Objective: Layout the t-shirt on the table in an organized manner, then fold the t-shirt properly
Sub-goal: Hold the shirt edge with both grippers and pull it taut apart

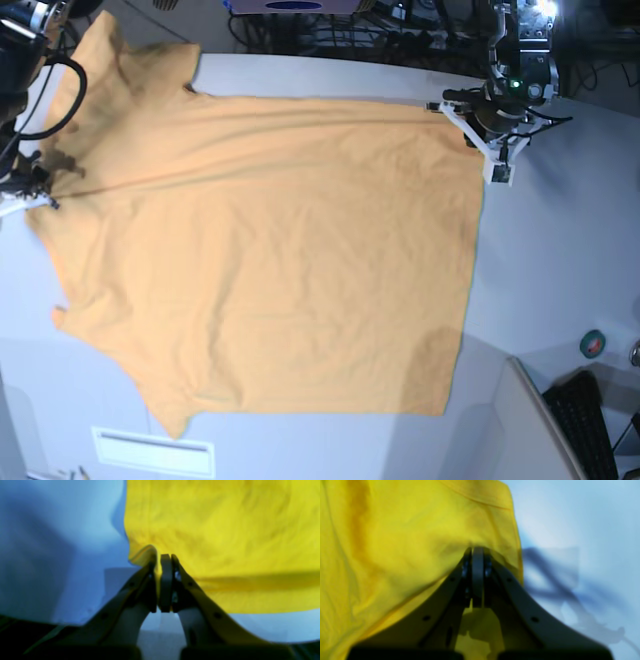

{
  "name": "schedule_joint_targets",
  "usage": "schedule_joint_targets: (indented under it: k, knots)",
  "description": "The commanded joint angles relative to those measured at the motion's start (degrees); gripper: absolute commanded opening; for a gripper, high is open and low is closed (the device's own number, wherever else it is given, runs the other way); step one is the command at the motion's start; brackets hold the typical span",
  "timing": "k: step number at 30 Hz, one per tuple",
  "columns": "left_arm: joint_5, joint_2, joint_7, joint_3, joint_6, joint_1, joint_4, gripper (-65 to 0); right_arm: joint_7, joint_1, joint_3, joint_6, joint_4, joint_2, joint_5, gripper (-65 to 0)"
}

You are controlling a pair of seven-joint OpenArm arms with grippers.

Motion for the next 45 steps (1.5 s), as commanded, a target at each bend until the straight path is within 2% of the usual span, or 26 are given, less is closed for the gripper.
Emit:
schedule_joint_targets:
  k: [1, 5, 12, 15, 16, 18, 21, 23, 25, 26, 29, 31, 33, 35, 42, 45]
  knots:
    - [0.08, -0.07, -0.94, 0.62, 0.21, -0.53, 0.79, -65.0, -1.25, -0.06, 0.26, -2.47, 0.23, 1.09, -1.65, -65.0]
    - [0.08, 0.10, -0.76, 3.61, 0.21, -2.72, 0.79, -65.0, -1.52, -0.59, 0.34, -3.96, 2.61, 0.56, -1.30, -65.0]
    - [0.08, 0.10, -0.68, 4.13, 0.21, -3.60, 0.35, -65.0, -2.13, -9.82, 0.52, -3.88, 25.90, -5.59, -1.30, -65.0]
    - [-0.01, -0.34, -0.76, 4.05, 0.21, -3.69, -1.41, -65.0, -4.86, -13.86, 6.94, -3.79, 33.38, -9.28, -1.30, -65.0]
    - [-0.01, -0.34, -0.85, 4.05, 0.21, -3.60, -1.85, -65.0, -6.18, -14.66, 8.96, -3.26, 34.87, -10.60, -1.30, -65.0]
    - [-0.01, -0.34, -0.94, 4.05, 0.21, -3.52, -2.55, -65.0, -8.81, -16.24, 12.92, 1.05, 36.10, -12.36, -1.30, -65.0]
    - [-0.01, -0.34, -0.94, 4.05, 0.21, -3.52, -2.90, -65.0, -10.57, -17.91, 17.84, 10.72, 34.78, -13.15, -1.30, -33.8]
    - [-0.01, -0.34, -0.94, 4.05, 0.21, -3.78, -2.90, -65.0, -10.40, -18.26, 20.83, 15.73, 31.35, -13.06, -1.30, -17.3]
    - [-0.01, -0.34, -0.94, 4.05, 0.21, -3.87, -2.90, -65.0, -10.48, -18.26, 22.85, 19.33, 28.63, -12.62, -1.30, -9.5]
    - [-0.01, -0.34, -0.94, 4.05, 0.21, -3.95, -2.90, -65.0, -10.57, -18.35, 23.55, 20.83, 27.57, -12.53, -1.30, -8.4]
    - [-0.01, -0.34, -0.94, 4.05, 0.21, -3.95, -2.90, -65.0, -10.84, -18.96, 23.99, 24.26, 26.69, -12.45, -1.30, -14.1]
    - [-0.01, -0.34, -0.94, 4.05, 0.21, -3.95, -2.90, -65.0, -10.84, -19.40, 23.99, 26.45, 26.17, -12.80, -1.47, -22.7]
    - [-0.01, -0.34, -0.94, 4.05, 0.21, -3.95, -2.90, -65.0, -10.84, -19.49, 23.99, 26.98, 24.06, -13.33, -1.65, -30.0]
    - [-0.01, -0.42, -0.94, 4.05, 0.21, -3.95, -2.90, -65.0, -10.66, -19.84, 23.99, 26.98, 21.42, -13.33, -1.65, -33.6]
    - [-0.01, -0.42, -0.94, 4.05, 0.21, -3.95, -2.90, -65.0, -10.84, -21.51, 23.73, 27.33, 18.52, -13.59, -1.65, -35.0]
    - [-0.01, -0.42, -0.94, 4.05, 0.21, -3.95, -2.90, -65.0, -10.66, -23.45, 20.48, 27.33, 18.61, -13.59, -1.38, -36.3]
